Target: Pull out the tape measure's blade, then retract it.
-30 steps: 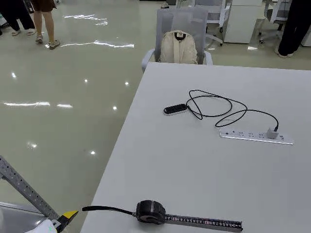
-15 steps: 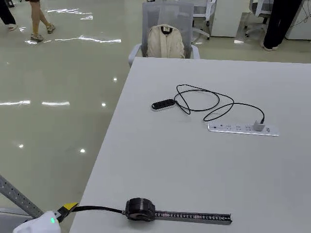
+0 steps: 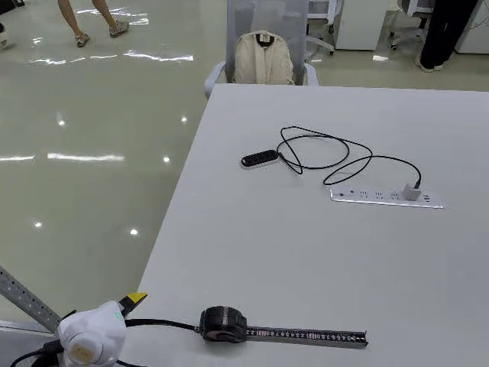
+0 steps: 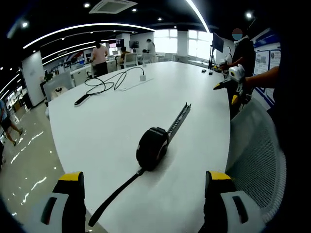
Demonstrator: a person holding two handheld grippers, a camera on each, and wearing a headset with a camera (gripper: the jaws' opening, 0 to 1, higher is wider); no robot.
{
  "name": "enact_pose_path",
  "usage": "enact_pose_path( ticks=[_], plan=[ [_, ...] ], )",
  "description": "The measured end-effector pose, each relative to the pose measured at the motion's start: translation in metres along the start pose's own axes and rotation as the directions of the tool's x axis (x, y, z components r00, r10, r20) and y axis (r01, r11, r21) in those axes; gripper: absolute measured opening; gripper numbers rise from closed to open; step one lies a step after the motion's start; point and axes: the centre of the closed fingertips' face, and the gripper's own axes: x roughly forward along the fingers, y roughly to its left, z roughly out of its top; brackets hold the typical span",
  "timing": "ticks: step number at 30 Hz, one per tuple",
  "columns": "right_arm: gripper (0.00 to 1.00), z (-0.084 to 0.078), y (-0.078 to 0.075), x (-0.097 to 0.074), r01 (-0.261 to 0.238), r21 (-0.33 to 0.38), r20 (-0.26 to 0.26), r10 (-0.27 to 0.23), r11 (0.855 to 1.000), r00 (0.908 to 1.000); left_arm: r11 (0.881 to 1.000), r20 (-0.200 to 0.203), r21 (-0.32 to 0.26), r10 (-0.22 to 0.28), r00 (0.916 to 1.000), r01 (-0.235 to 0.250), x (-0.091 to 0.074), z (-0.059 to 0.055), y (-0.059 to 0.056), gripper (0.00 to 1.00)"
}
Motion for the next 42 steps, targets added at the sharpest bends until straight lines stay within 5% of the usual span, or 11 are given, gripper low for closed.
enact_pose_path(
  ticks=[15, 21, 30, 32, 33, 35, 42],
  plan=[
    [0.98, 0.012, -0.006, 0.008, -0.042, -0.090, -0.048, 0.038, 0.995, 0.9981, 0.996, -0.029, 0.075, -0.051, 0.9983, 0.053, 0.014, 0.019, 0.004, 1.00],
    [0.96, 0.030, -0.011, 0.015, -0.050, -0.125, -0.038, 0.046, 0.991, 0.9982, 0.989, -0.046, 0.120, -0.076, 0.9961, 0.081, 0.029, 0.025, 0.004, 1.00],
    [0.95, 0.051, -0.014, 0.036, -0.113, -0.238, -0.059, 0.102, 0.965, 0.9931, 0.966, -0.055, 0.222, -0.125, 0.9907, 0.134, 0.049, 0.042, 0.005, 0.99],
    [0.95, 0.055, -0.014, 0.040, -0.123, -0.239, -0.058, 0.112, 0.963, 0.9920, 0.964, -0.080, 0.224, -0.128, 0.9885, 0.143, 0.053, 0.042, 0.005, 1.00],
    [0.95, 0.057, -0.013, 0.043, -0.135, -0.246, -0.062, 0.123, 0.960, 0.9904, 0.962, -0.127, 0.217, -0.141, 0.9819, 0.166, 0.055, 0.036, 0.004, 0.99],
    [0.94, 0.062, -0.014, 0.048, -0.145, -0.252, -0.063, 0.133, 0.957, 0.9891, 0.950, -0.132, 0.255, -0.150, 0.9799, 0.180, 0.061, 0.038, 0.003, 0.99],
    [0.93, 0.070, -0.017, 0.060, -0.174, -0.286, -0.082, 0.157, 0.942, 0.9842, 0.935, -0.158, 0.268, -0.195, 0.9679, 0.232, 0.074, 0.041, -0.002, 0.98]
  ],
)
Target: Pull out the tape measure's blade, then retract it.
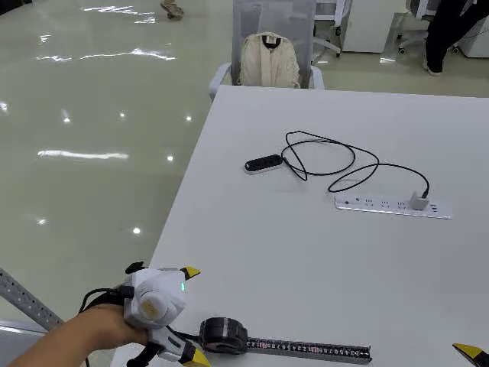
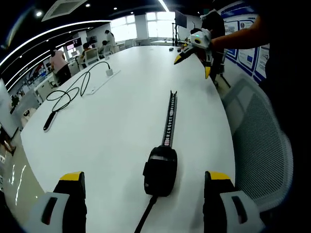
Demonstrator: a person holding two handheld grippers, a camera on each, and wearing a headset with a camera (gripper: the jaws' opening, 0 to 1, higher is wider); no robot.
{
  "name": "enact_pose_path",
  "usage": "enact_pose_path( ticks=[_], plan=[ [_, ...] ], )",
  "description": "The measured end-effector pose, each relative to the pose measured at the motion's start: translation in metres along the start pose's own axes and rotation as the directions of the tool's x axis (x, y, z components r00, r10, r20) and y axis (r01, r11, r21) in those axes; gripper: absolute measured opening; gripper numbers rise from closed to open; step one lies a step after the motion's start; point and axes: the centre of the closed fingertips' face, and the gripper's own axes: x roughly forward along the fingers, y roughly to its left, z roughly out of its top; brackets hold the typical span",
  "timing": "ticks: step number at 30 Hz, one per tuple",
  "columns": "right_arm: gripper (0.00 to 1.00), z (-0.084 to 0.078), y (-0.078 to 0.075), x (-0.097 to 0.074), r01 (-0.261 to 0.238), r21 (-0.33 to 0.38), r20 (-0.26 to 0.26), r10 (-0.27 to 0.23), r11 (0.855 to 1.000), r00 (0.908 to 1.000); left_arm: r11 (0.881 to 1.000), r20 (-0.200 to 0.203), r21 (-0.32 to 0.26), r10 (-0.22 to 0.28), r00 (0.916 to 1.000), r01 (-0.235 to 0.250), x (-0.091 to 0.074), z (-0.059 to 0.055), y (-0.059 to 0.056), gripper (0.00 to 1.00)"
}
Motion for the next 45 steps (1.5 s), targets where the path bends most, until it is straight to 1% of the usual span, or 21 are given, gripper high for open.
enact_pose_path(
  ticks=[1, 2, 3, 4, 5, 8, 10, 14, 17, 18, 19, 20, 21, 23, 27, 31, 35, 38, 41, 43, 45],
  plan=[
    [0.93, 0.000, 0.001, 0.002, -0.016, -0.014, -0.011, 0.016, 1.000, 0.9998, 1.000, -0.005, 0.029, -0.008, 1.0000, 0.009, 0.002, 0.001, -0.001, 0.97],
    [0.92, -0.002, 0.001, 0.004, -0.032, -0.027, -0.022, 0.031, 0.999, 0.9993, 0.999, -0.011, 0.042, -0.015, 0.9998, 0.015, 0.004, 0.001, -0.001, 0.95],
    [0.90, -0.005, 0.004, 0.006, -0.062, -0.060, -0.055, 0.059, 0.996, 0.9967, 0.999, -0.024, 0.043, -0.026, 0.9994, 0.027, 0.006, 0.001, -0.002, 0.94],
    [0.89, -0.004, 0.005, 0.009, -0.073, -0.075, -0.061, 0.069, 0.994, 0.9958, 0.998, -0.030, 0.049, -0.030, 0.9991, 0.032, 0.008, 0.001, -0.002, 0.94],
    [0.89, -0.002, 0.006, 0.011, -0.078, -0.080, -0.057, 0.074, 0.994, 0.9956, 0.998, -0.037, 0.058, -0.038, 0.9986, 0.040, 0.010, 0.000, -0.003, 0.94],
    [0.88, 0.006, 0.007, 0.018, -0.103, -0.111, -0.062, 0.096, 0.989, 0.9934, 0.994, -0.081, 0.091, -0.056, 0.9952, 0.063, 0.016, -0.004, -0.003, 0.91],
    [0.88, 0.013, 0.005, 0.024, -0.109, -0.120, -0.056, 0.103, 0.987, 0.9931, 0.992, -0.092, 0.104, -0.064, 0.9937, 0.073, 0.022, -0.004, -0.001, 0.91],
    [0.85, 0.015, 0.005, 0.025, -0.110, -0.122, -0.055, 0.104, 0.986, 0.9930, 0.991, -0.095, 0.106, -0.066, 0.9933, 0.076, 0.023, -0.004, -0.001, 0.90],
    [0.83, 0.025, 0.004, 0.036, -0.129, -0.146, -0.053, 0.122, 0.981, 0.9911, 0.986, -0.116, 0.133, -0.082, 0.9899, 0.097, 0.029, -0.002, -0.001, 0.88],
    [0.82, 0.035, 0.009, 0.049, -0.163, -0.188, -0.067, 0.153, 0.969, 0.9860, 0.981, -0.154, 0.146, -0.108, 0.9821, 0.131, 0.037, -0.006, -0.002, 0.87],
    [0.82, 0.038, 0.011, 0.052, -0.173, -0.198, -0.065, 0.163, 0.965, 0.9845, 0.977, -0.167, 0.160, -0.116, 0.9791, 0.143, 0.039, -0.007, -0.003, 0.85],
    [0.81, 0.040, 0.012, 0.054, -0.176, -0.202, -0.066, 0.166, 0.963, 0.9839, 0.975, -0.177, 0.173, -0.107, 0.9785, 0.137, 0.040, -0.008, -0.001, 0.85],
    [0.81, 0.042, 0.014, 0.058, -0.185, -0.207, -0.068, 0.175, 0.961, 0.9823, 0.973, -0.192, 0.181, -0.107, 0.9755, 0.143, 0.042, -0.010, -0.001, 0.85],
    [0.80, 0.044, 0.015, 0.063, -0.198, -0.217, -0.076, 0.186, 0.956, 0.9796, 0.970, -0.208, 0.181, -0.123, 0.9704, 0.161, 0.044, -0.012, -0.002, 0.85],
    [0.78, 0.045, 0.017, 0.071, -0.224, -0.240, -0.104, 0.205, 0.944, 0.9733, 0.967, -0.220, 0.189, -0.128, 0.9672, 0.170, 0.047, -0.010, -0.001, 0.85],
    [0.76, 0.044, 0.019, 0.077, -0.253, -0.264, -0.135, 0.224, 0.931, 0.9652, 0.966, -0.216, 0.188, -0.135, 0.9671, 0.177, 0.052, -0.006, -0.001, 0.85],
    [0.73, 0.038, 0.021, 0.084, -0.283, -0.286, -0.177, 0.240, 0.915, 0.9546, 0.964, -0.232, 0.183, -0.146, 0.9618, 0.191, 0.057, -0.010, -0.004, 0.84],
    [0.70, 0.036, 0.022, 0.090, -0.300, -0.301, -0.196, 0.249, 0.905, 0.9486, 0.966, -0.227, 0.172, -0.150, 0.9622, 0.191, 0.057, -0.010, -0.007, 0.84],
    [0.67, 0.031, 0.023, 0.097, -0.320, -0.322, -0.224, 0.257, 0.891, 0.9401, 0.966, -0.226, 0.170, -0.152, 0.9622, 0.192, 0.059, -0.013, -0.008, 0.81],
    [0.65, 0.026, 0.023, 0.101, -0.340, -0.334, -0.254, 0.264, 0.879, 0.9307, 0.965, -0.232, 0.174, -0.152, 0.9609, 0.195, 0.060, -0.015, -0.009, 0.81],
    [0.62, 0.024, 0.023, 0.103, -0.351, -0.341, -0.268, 0.268, 0.872, 0.9256, 0.965, -0.232, 0.174, -0.153, 0.9605, 0.196, 0.060, -0.016, -0.009, 0.80]
  ],
)
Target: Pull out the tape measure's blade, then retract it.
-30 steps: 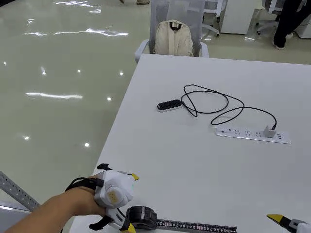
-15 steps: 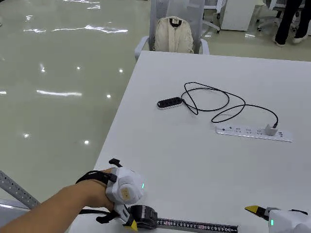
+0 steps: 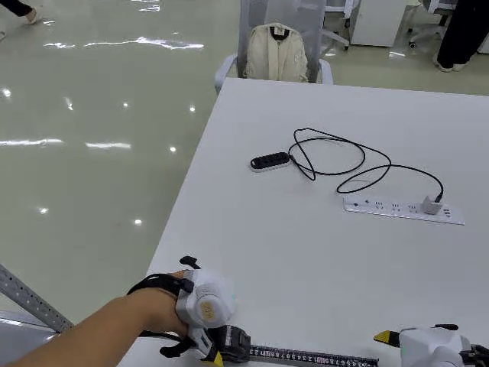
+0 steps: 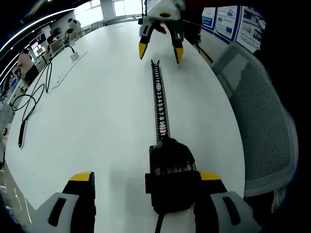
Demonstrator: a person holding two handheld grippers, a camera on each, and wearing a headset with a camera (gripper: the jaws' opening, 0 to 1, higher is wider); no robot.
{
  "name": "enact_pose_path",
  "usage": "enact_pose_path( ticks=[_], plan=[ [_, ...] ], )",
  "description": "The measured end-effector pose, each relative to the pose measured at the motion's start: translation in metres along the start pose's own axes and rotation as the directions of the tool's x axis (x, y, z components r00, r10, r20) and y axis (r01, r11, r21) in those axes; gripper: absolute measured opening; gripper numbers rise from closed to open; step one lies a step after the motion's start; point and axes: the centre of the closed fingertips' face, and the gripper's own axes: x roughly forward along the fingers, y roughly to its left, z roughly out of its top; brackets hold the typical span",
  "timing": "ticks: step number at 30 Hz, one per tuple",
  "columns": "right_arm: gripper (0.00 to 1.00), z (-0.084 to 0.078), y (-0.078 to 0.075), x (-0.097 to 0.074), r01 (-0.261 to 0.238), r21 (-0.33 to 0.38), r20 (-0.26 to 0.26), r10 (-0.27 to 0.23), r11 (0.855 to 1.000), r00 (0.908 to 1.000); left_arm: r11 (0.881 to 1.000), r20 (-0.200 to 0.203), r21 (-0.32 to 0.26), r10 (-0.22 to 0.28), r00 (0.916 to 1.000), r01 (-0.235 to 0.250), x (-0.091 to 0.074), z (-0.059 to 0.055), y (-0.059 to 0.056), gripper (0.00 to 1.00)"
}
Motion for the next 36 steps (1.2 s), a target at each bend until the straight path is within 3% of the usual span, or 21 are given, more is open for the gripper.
enact_pose_path(
  ticks=[6, 10, 12, 15, 17, 18, 19, 20, 21, 23, 24, 25, 27, 29, 31, 33, 34, 35, 36],
  plan=[
    [0.46, -0.008, -0.009, 0.013, -0.017, -0.010, -0.044, 0.017, 1.000, 0.9989, 0.999, 0.011, -0.032, 0.005, 0.9999, -0.005, 0.001, -0.001, 0.000, 0.80],
    [0.42, -0.012, -0.013, 0.018, -0.023, -0.002, -0.057, 0.022, 1.000, 0.9981, 0.992, 0.084, -0.126, 0.043, 0.9955, -0.032, -0.002, 0.008, 0.005, 0.81],
    [0.41, -0.012, -0.014, 0.020, -0.031, 0.019, -0.047, 0.032, 0.999, 0.9984, 0.978, 0.129, -0.203, 0.080, 0.9884, -0.052, -0.004, 0.012, 0.010, 0.83],
    [0.34, -0.011, -0.010, 0.020, -0.050, 0.031, -0.048, 0.051, 0.998, 0.9975, 0.945, 0.171, -0.317, 0.140, 0.9753, -0.080, -0.006, 0.014, 0.016, 0.89],
    [0.28, -0.013, -0.009, 0.019, -0.049, 0.037, -0.055, 0.051, 0.998, 0.9972, 0.900, 0.180, -0.417, 0.217, 0.9594, -0.126, -0.008, 0.012, 0.023, 0.96],
    [0.25, -0.014, -0.008, 0.019, -0.048, 0.040, -0.059, 0.051, 0.998, 0.9970, 0.870, 0.214, -0.475, 0.261, 0.9413, -0.134, -0.010, 0.017, 0.027, 0.99],
    [0.22, -0.015, -0.008, 0.018, -0.047, 0.051, -0.064, 0.050, 0.998, 0.9967, 0.849, 0.225, -0.512, 0.278, 0.9339, -0.130, -0.011, 0.017, 0.027, 1.00],
    [0.19, -0.015, -0.009, 0.018, -0.046, 0.053, -0.065, 0.050, 0.998, 0.9967, 0.829, 0.218, -0.540, 0.302, 0.9281, -0.143, -0.012, 0.015, 0.029, 1.00],
    [0.17, -0.015, -0.009, 0.018, -0.047, 0.053, -0.070, 0.051, 0.997, 0.9962, 0.796, 0.203, -0.576, 0.360, 0.9106, -0.186, -0.015, 0.011, 0.034, 1.00],
    [0.16, -0.015, -0.009, 0.019, -0.050, 0.048, -0.077, 0.054, 0.998, 0.9955, 0.765, 0.193, -0.593, 0.437, 0.8785, -0.250, -0.021, 0.008, 0.041, 1.00],
    [0.16, -0.016, -0.009, 0.019, -0.054, 0.043, -0.085, 0.058, 0.998, 0.9947, 0.748, 0.190, -0.618, 0.441, 0.8771, -0.242, -0.020, 0.007, 0.036, 1.00],
    [0.16, -0.016, -0.009, 0.020, -0.056, 0.044, -0.091, 0.060, 0.997, 0.9940, 0.734, 0.189, -0.631, 0.459, 0.8682, -0.250, -0.020, 0.007, 0.036, 1.00],
    [0.16, -0.016, -0.010, 0.020, -0.061, 0.045, -0.104, 0.066, 0.997, 0.9924, 0.719, 0.193, -0.640, 0.493, 0.8486, -0.272, -0.021, 0.007, 0.035, 1.00],
    [0.16, -0.016, -0.010, 0.020, -0.066, 0.048, -0.118, 0.071, 0.997, 0.9905, 0.700, 0.216, -0.666, 0.512, 0.8311, -0.258, -0.024, 0.012, 0.032, 1.00],
    [0.16, -0.016, -0.010, 0.021, -0.065, 0.081, -0.138, 0.076, 0.995, 0.9875, 0.662, 0.238, -0.710, 0.548, 0.8021, -0.241, -0.028, 0.017, 0.032, 1.00],
    [0.16, -0.016, -0.011, 0.021, -0.065, 0.098, -0.157, 0.080, 0.993, 0.9843, 0.636, 0.247, -0.735, 0.575, 0.7805, -0.236, -0.030, 0.019, 0.032, 1.00],
    [0.15, -0.015, -0.011, 0.022, -0.063, 0.103, -0.175, 0.080, 0.993, 0.9813, 0.616, 0.243, -0.750, 0.594, 0.7668, -0.240, -0.031, 0.018, 0.032, 1.00],
    [0.15, -0.016, -0.011, 0.022, -0.060, 0.106, -0.187, 0.079, 0.993, 0.9792, 0.601, 0.237, -0.761, 0.607, 0.7585, -0.244, -0.031, 0.018, 0.033, 1.00],
    [0.15, -0.016, -0.011, 0.022, -0.055, 0.116, -0.207, 0.079, 0.992, 0.9751, 0.572, 0.222, -0.779, 0.633, 0.7420, -0.255, -0.033, 0.016, 0.034, 1.00]
  ],
)
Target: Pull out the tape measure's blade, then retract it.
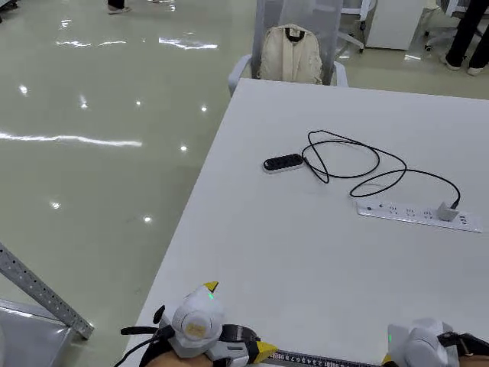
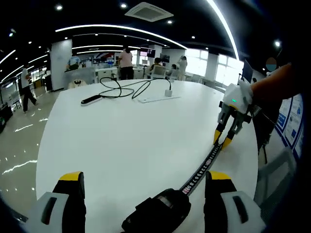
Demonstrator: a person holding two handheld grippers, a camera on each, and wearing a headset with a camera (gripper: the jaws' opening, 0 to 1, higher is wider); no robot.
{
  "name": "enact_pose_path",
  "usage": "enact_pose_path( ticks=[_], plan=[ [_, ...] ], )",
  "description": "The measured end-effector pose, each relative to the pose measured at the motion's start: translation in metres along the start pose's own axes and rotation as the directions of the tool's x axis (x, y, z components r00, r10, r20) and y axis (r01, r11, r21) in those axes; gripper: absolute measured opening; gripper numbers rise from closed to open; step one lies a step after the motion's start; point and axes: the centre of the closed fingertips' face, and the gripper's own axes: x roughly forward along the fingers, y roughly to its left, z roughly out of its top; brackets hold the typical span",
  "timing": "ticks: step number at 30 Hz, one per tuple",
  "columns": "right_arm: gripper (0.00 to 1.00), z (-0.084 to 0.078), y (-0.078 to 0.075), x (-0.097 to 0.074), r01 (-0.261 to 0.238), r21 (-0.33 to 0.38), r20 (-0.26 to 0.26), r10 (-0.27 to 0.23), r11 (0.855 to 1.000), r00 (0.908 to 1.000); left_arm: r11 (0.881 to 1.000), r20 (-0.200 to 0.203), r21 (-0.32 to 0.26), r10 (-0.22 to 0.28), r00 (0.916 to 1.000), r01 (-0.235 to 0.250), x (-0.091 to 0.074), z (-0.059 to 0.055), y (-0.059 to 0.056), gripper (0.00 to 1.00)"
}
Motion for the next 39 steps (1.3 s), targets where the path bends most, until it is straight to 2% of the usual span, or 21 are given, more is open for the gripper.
enact_pose_path(
  ticks=[3, 5, 11, 17, 20, 24, 26, 30, 35, 39],
  plan=[
    [0.15, 0.000, 0.001, 0.001, 0.001, -0.011, -0.026, -0.001, 1.000, 0.9997, 0.996, 0.041, -0.064, 0.070, 0.9967, -0.067, -0.003, 0.003, 0.006, 1.00],
    [0.15, -0.001, 0.001, 0.000, 0.000, -0.014, -0.035, 0.000, 1.000, 0.9994, 0.991, 0.052, -0.100, 0.091, 0.9945, -0.085, -0.004, 0.002, 0.007, 1.00],
    [0.15, -0.001, 0.000, 0.000, 0.004, -0.001, -0.042, -0.004, 1.000, 0.9991, 0.986, 0.034, -0.105, 0.131, 0.9908, -0.127, -0.004, -0.006, 0.007, 1.00],
    [0.16, -0.001, -0.001, 0.000, 0.015, 0.022, -0.047, -0.014, 1.000, 0.9988, 0.976, 0.051, -0.143, 0.174, 0.9834, -0.165, -0.006, -0.006, 0.006, 0.94],
    [0.16, -0.001, -0.002, 0.001, 0.015, 0.030, -0.058, -0.013, 0.999, 0.9982, 0.969, 0.064, -0.181, 0.183, 0.9810, -0.169, -0.007, -0.008, 0.003, 0.94],
    [0.16, -0.001, -0.001, 0.001, 0.019, 0.036, -0.068, -0.017, 0.999, 0.9976, 0.965, 0.085, -0.187, 0.204, 0.9753, -0.185, -0.011, -0.010, 0.003, 0.93],
    [0.16, -0.001, -0.001, 0.000, 0.021, 0.042, -0.065, -0.018, 0.999, 0.9977, 0.962, 0.076, -0.209, 0.193, 0.9782, -0.174, -0.011, -0.013, 0.002, 0.92],
    [0.16, -0.001, -0.001, 0.000, 0.026, 0.050, -0.063, -0.023, 0.998, 0.9978, 0.964, 0.056, -0.198, 0.191, 0.9800, -0.177, -0.010, -0.017, 0.004, 0.97],
    [0.16, 0.000, -0.001, 0.000, 0.029, 0.053, -0.067, -0.026, 0.998, 0.9974, 0.962, 0.055, -0.199, 0.202, 0.9777, -0.188, -0.011, -0.015, 0.008, 0.99],
    [0.15, 0.000, -0.001, 0.000, 0.027, 0.055, -0.061, -0.023, 0.998, 0.9979, 0.962, 0.053, -0.195, 0.207, 0.9768, -0.193, -0.010, -0.014, 0.004, 0.97]
  ],
)
